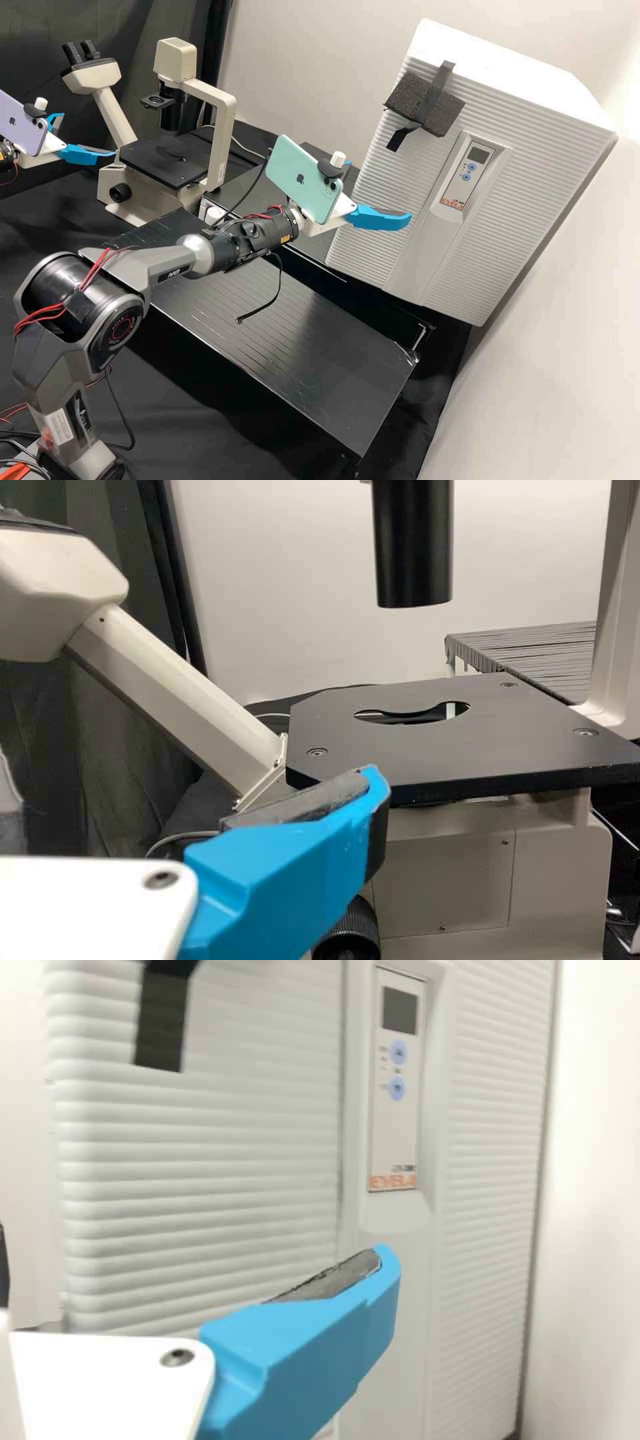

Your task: Open the incubator door.

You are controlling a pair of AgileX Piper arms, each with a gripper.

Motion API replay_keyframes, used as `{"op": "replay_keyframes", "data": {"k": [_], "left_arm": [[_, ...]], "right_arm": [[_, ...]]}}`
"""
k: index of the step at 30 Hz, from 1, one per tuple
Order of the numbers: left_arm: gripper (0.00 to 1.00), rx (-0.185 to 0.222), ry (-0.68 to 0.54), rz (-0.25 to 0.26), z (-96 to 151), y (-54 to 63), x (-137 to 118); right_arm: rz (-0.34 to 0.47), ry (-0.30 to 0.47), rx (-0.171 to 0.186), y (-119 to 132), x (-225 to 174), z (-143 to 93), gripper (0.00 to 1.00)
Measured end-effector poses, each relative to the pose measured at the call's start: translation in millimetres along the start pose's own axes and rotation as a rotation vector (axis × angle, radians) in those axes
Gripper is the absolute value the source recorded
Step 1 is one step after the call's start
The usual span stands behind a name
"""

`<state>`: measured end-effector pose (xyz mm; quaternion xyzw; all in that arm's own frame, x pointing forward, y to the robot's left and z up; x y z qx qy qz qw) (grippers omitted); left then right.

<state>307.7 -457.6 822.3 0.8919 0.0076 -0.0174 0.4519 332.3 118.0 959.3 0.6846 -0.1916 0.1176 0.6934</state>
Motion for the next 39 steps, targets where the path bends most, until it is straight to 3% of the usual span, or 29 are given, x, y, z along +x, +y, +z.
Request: {"op": "replay_keyframes", "data": {"k": [4,8,9,17,39], "left_arm": [[1.0,0.0,0.0,0.0,0.0,0.0,0.0],[1.0,0.0,0.0,0.0,0.0,0.0,0.0],[1.0,0.0,0.0,0.0,0.0,0.0,0.0],[1.0,0.0,0.0,0.0,0.0,0.0,0.0],[1.0,0.0,0.0,0.0,0.0,0.0,0.0]], "right_arm": [[0.014,-0.004,-0.002,3.6,3.6,1.5,1.0],[0.022,-0.005,0.022,6.0,4.7,2.3,1.0],[0.024,-0.004,0.03,6.6,5.0,2.0,0.0],[0.026,0.004,0.063,9.3,6.6,0.6,0.0],[-0.011,0.016,0.037,6.1,6.8,-0.8,0.0]]}}
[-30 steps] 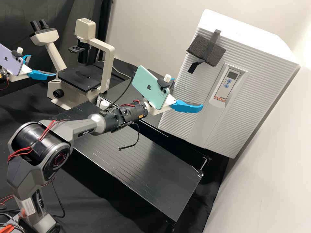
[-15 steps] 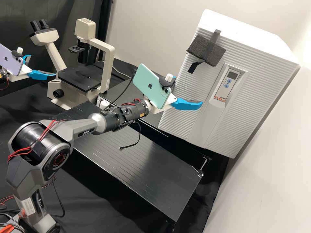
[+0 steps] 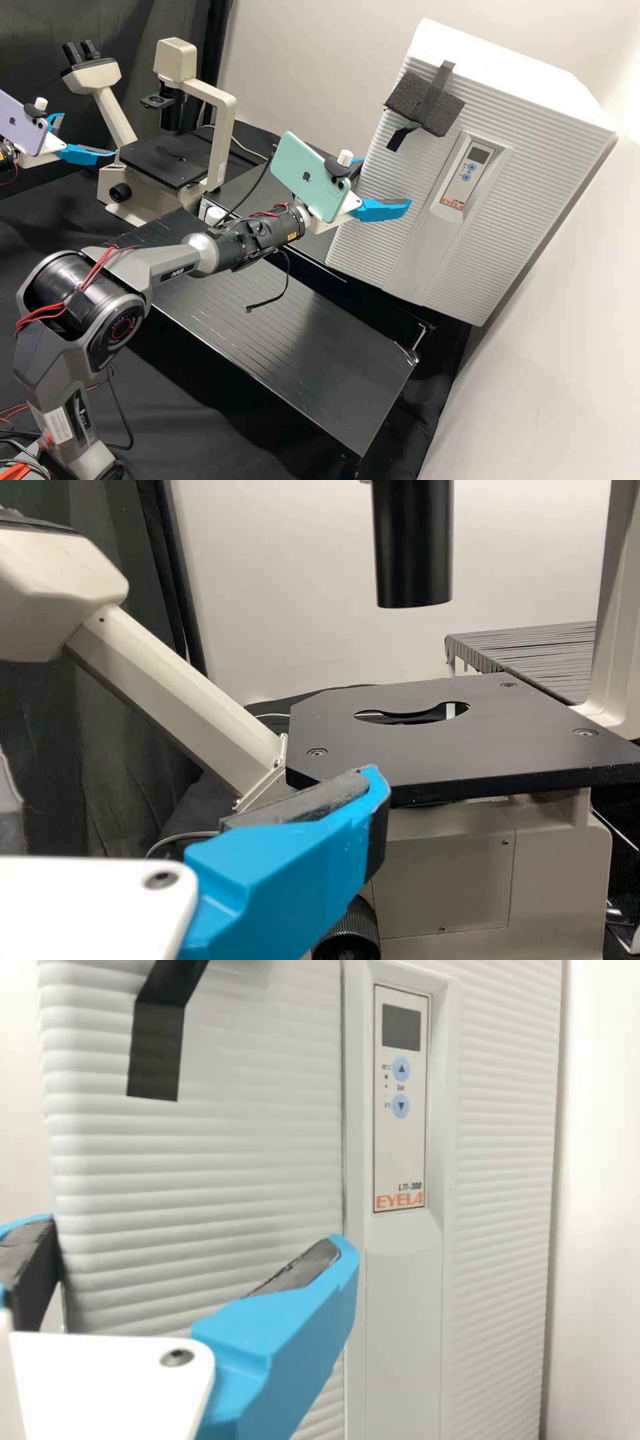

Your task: Open the incubator door.

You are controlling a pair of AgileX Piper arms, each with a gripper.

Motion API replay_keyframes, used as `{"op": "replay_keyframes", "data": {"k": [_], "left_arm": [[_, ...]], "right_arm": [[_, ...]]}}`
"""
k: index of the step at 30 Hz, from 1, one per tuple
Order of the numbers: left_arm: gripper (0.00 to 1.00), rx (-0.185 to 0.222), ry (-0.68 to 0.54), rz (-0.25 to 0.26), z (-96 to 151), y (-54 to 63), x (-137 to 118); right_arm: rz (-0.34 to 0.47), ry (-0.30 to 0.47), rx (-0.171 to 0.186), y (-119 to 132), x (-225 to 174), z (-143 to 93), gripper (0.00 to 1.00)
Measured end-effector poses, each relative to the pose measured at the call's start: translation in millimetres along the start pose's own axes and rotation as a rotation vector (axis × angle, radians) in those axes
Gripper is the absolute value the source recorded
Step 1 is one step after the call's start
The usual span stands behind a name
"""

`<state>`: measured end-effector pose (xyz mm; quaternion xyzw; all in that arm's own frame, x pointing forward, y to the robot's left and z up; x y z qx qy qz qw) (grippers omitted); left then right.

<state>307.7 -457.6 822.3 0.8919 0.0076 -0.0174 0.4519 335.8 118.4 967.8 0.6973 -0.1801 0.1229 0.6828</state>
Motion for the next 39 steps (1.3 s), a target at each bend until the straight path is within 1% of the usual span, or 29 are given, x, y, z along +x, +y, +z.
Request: {"op": "replay_keyframes", "data": {"k": [4,10,24,30,33,37,39], "left_arm": [[1.0,0.0,0.0,0.0,0,0.0,0],[1.0,0.0,0.0,0.0,0,0.0,0],[1.0,0.0,0.0,0.0,0,0.0,0],[1.0,0.0,0.0,0.0,0,0.0,0],[1.0,0.0,0.0,0.0,0,0.0,0],[1.0,0.0,0.0,0.0,0,0.0,0],[1.0,0.0,0.0,0.0,0,0.0,0]], "right_arm": [[-0.004,-0.001,-0.002,-1,0,0,0.0],[-0.015,0.009,-0.019,-2,0,-1,0.0],[-0.027,0.013,-0.024,-2,0,0,0.0],[-0.042,0.027,-0.034,4,-3,6,0.0],[-0.045,0.029,-0.022,9,-8,11,0.0],[-0.045,0.043,-0.034,18,-17,14,0.0],[-0.042,0.047,-0.033,23,-22,17,0.0]]}}
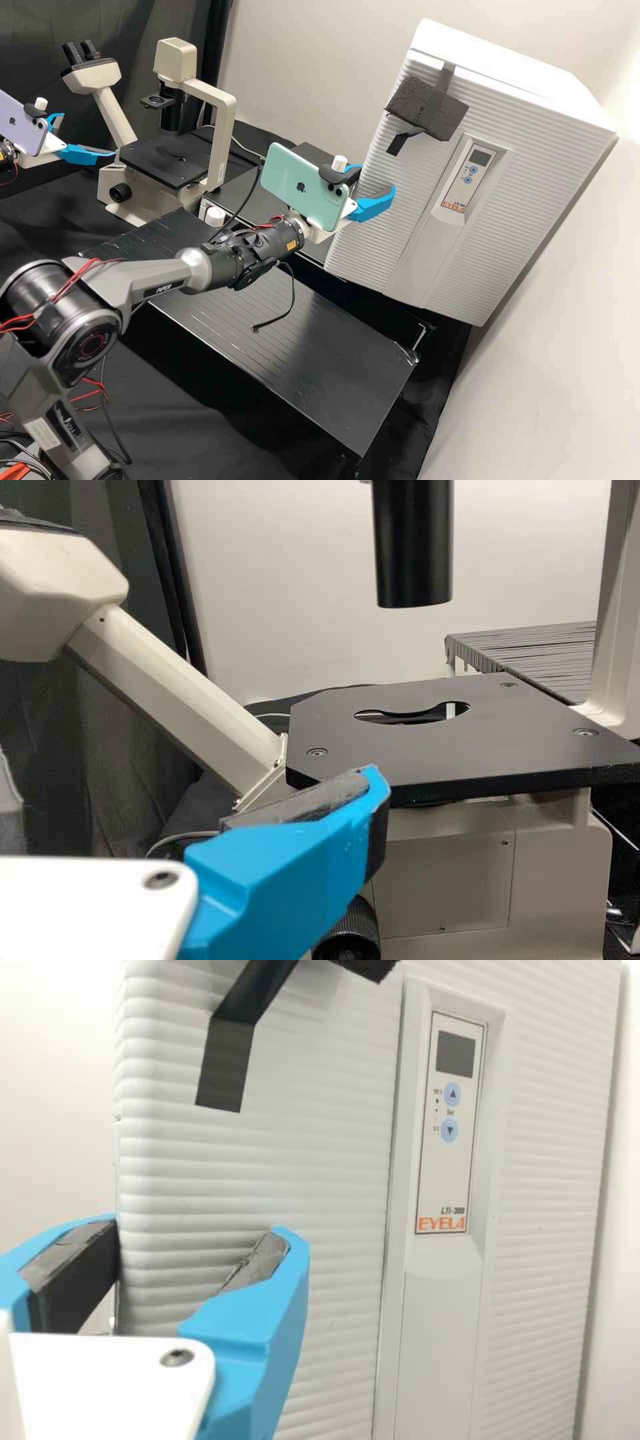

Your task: Open the incubator door.

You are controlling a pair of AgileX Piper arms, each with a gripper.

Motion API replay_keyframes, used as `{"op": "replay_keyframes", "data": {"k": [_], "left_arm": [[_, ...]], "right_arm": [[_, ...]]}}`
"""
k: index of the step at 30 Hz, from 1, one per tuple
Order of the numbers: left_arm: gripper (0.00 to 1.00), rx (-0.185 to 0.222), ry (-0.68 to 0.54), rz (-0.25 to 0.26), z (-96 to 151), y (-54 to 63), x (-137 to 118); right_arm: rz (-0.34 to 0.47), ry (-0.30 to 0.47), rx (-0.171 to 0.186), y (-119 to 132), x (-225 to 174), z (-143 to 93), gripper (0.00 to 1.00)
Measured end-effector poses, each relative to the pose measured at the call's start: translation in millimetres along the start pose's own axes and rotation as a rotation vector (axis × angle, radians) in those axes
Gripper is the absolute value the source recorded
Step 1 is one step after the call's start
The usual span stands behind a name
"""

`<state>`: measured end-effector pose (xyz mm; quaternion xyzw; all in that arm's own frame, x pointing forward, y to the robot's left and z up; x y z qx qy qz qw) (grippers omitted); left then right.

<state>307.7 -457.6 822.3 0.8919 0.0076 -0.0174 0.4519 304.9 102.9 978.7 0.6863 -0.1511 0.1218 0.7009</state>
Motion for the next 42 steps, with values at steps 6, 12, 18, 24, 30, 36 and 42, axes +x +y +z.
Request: {"op": "replay_keyframes", "data": {"k": [6,12,18,24,30,36,42], "left_arm": [[1.0,0.0,0.0,0.0,0,0.0,0],[1.0,0.0,0.0,0.0,0,0.0,0],[1.0,0.0,0.0,0.0,0,0.0,0],[1.0,0.0,0.0,0.0,0,0.0,0],[1.0,0.0,0.0,0.0,0,0.0,0],[1.0,0.0,0.0,0.0,0,0.0,0],[1.0,0.0,0.0,0.0,0,0.0,0]], "right_arm": [[0.006,0.006,-0.005,13,-17,7,0.0],[0.023,-0.006,-0.011,27,-41,10,1.0],[0.062,-0.038,0.002,38,-62,12,1.0],[0.143,-0.095,0.01,50,-85,14,1.0],[0.283,-0.121,0.016,62,-107,10,1.0],[0.409,-0.129,-0.013,72,-121,6,1.0],[0.435,-0.099,-0.052,72,-127,-4,1.0]]}}
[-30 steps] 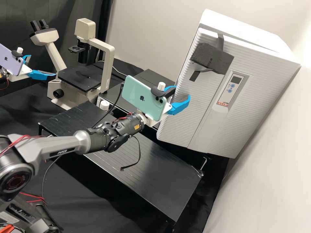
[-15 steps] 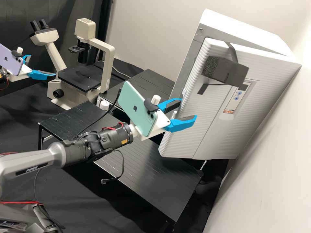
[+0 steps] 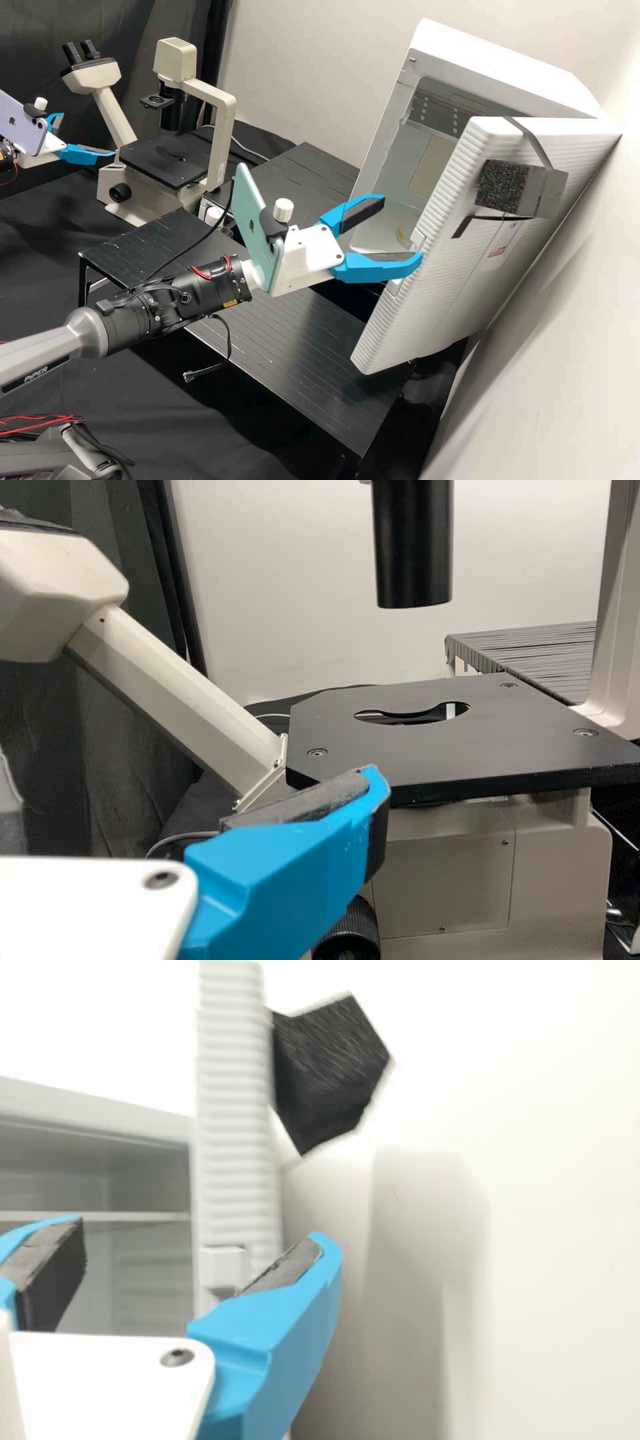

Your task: Open the incubator door.

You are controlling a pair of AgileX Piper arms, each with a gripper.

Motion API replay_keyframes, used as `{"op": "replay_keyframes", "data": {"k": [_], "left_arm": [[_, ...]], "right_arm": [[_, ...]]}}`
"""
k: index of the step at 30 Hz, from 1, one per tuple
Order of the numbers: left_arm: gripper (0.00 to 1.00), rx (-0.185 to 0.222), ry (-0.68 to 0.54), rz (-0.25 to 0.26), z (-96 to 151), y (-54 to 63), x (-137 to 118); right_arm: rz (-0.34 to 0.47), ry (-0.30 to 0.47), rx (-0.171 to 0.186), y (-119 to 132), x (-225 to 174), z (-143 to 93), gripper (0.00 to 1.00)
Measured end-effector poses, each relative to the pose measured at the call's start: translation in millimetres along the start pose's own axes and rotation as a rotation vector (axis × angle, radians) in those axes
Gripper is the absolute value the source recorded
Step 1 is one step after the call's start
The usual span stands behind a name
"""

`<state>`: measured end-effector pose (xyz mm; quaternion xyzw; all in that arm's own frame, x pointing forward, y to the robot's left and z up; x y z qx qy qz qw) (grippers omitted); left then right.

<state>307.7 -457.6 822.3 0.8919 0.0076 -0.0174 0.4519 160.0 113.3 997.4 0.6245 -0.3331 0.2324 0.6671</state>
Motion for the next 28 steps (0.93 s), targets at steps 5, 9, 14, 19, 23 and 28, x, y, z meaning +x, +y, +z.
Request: {"op": "replay_keyframes", "data": {"k": [5,9,14,19,23,28], "left_arm": [[1.0,0.0,0.0,0.0,0,0.0,0],[1.0,0.0,0.0,0.0,0,0.0,0],[1.0,0.0,0.0,0.0,0,0.0,0],[1.0,0.0,0.0,0.0,0,0.0,0],[1.0,0.0,0.0,0.0,0,0.0,0],[1.0,0.0,0.0,0.0,0,0.0,0]], "right_arm": [[0.04,-0.002,-0.014,1,-9,-2,1.0],[0.05,0.035,0.01,0,-19,-5,1.0],[-0.004,0.162,0.08,-7,-36,-13,1.0],[-0.098,0.337,0.196,-21,-51,-19,1.0],[-0.173,0.486,0.284,-34,-63,-22,1.0],[-0.224,0.589,0.329,-49,-71,-23,1.0]]}}
